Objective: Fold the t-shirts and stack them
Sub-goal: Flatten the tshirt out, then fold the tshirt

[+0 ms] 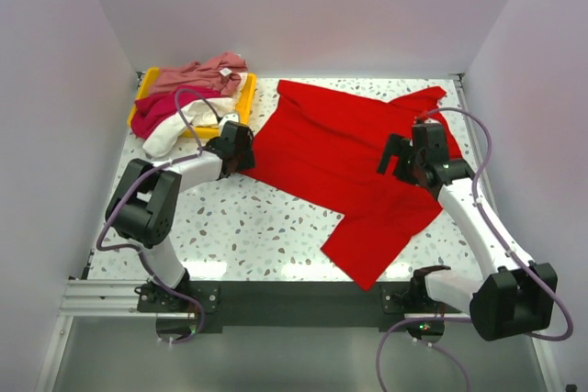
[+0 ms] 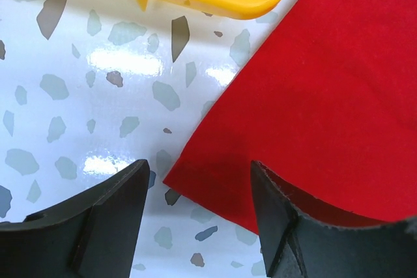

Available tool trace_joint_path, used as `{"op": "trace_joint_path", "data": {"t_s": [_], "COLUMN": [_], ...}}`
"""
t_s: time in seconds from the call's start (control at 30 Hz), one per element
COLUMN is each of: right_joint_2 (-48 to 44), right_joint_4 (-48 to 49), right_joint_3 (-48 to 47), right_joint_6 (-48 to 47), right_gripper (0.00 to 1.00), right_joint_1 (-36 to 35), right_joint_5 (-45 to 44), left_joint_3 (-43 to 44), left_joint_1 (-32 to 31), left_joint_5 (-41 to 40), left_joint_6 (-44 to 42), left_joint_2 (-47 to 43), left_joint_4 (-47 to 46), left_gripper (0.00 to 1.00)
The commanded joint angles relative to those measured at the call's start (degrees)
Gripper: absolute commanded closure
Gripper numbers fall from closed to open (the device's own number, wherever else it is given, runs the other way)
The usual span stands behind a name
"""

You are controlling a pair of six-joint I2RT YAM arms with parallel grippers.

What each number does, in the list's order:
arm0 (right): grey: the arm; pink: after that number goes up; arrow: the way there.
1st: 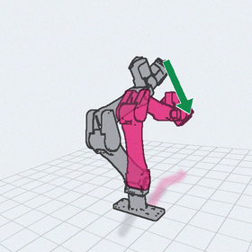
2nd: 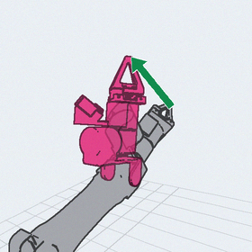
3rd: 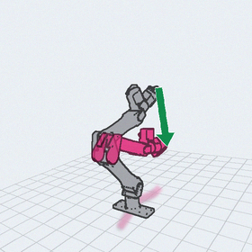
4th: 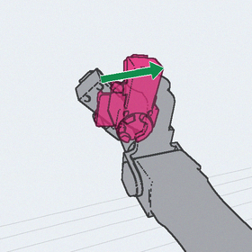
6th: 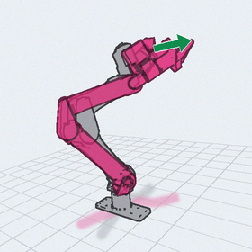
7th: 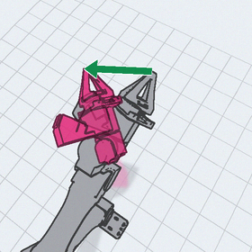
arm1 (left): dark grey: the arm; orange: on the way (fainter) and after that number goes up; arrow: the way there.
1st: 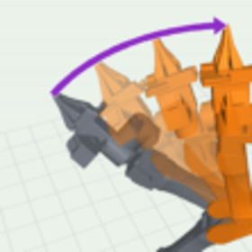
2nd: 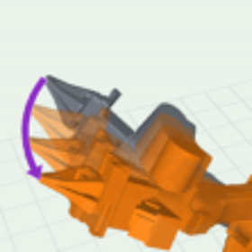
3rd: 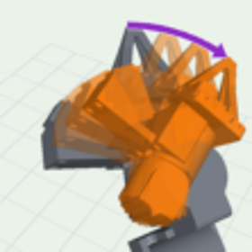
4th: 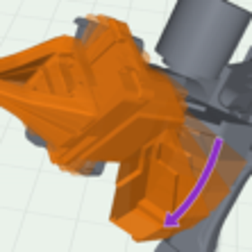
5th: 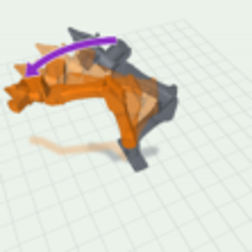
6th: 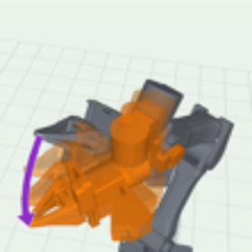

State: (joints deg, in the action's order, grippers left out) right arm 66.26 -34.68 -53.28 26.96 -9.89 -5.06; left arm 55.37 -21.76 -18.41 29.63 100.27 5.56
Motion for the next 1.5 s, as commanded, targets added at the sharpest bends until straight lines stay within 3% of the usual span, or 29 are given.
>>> {"op": "trace_joint_path", "data": {"t_s": [0.0, 0.33, 0.47, 0.57, 0.77, 1.07, 1.27, 1.47], "right_joint_2": [-2.36, -4.12, -3.95, -3.94, -4.21, -7.28, -10.18, -6.85], "right_joint_4": [-2.5, -4.26, -4.35, -4.87, -9.53, -19.9, -25.43, -24.92], "right_joint_3": [1.59, 2.21, 2.65, 3.7, 5.55, 12.04, 16.53, 17.94], "right_joint_6": [0.55, 1.43, 3.0, 4.85, 11.0, 28.92, 41.32, 48.97], "right_gripper": [0.02, 0.02, 0.02, 0.03, 0.05, 0.11, 0.21, 0.3], "right_joint_1": [-1.35, -5.4, -8.65, -12.42, -24.11, -46.07, -56.62, -65.86], "right_joint_5": [0.05, -0.92, -2.32, -3.29, -8.73, -12.96, -11.12, -9.88], "left_joint_3": [-0.44, -2.2, -2.9, -2.9, -2.38, -1.24, -0.97, -0.71], "left_joint_1": [0.4, 0.4, 0.4, 0.4, 0.4, 0.4, 0.4, 0.4], "left_joint_5": [-2.24, -2.24, -2.5, -2.24, -1.19, 1.8, 2.51, 3.03], "left_joint_6": [1.4, 1.66, 1.22, 0.7, -0.45, -0.45, -0.62, -0.62], "left_joint_2": [0.54, 1.16, 0.45, 0.02, -0.95, -1.04, -1.04, -1.39], "left_joint_4": [-0.99, -0.38, -0.29, 0.15, 0.59, 0.15, 0.24, 0.76], "left_gripper": [0.34, 0.56, 0.72, 0.85, 1.0, 1.0, 1.0, 1.0]}}
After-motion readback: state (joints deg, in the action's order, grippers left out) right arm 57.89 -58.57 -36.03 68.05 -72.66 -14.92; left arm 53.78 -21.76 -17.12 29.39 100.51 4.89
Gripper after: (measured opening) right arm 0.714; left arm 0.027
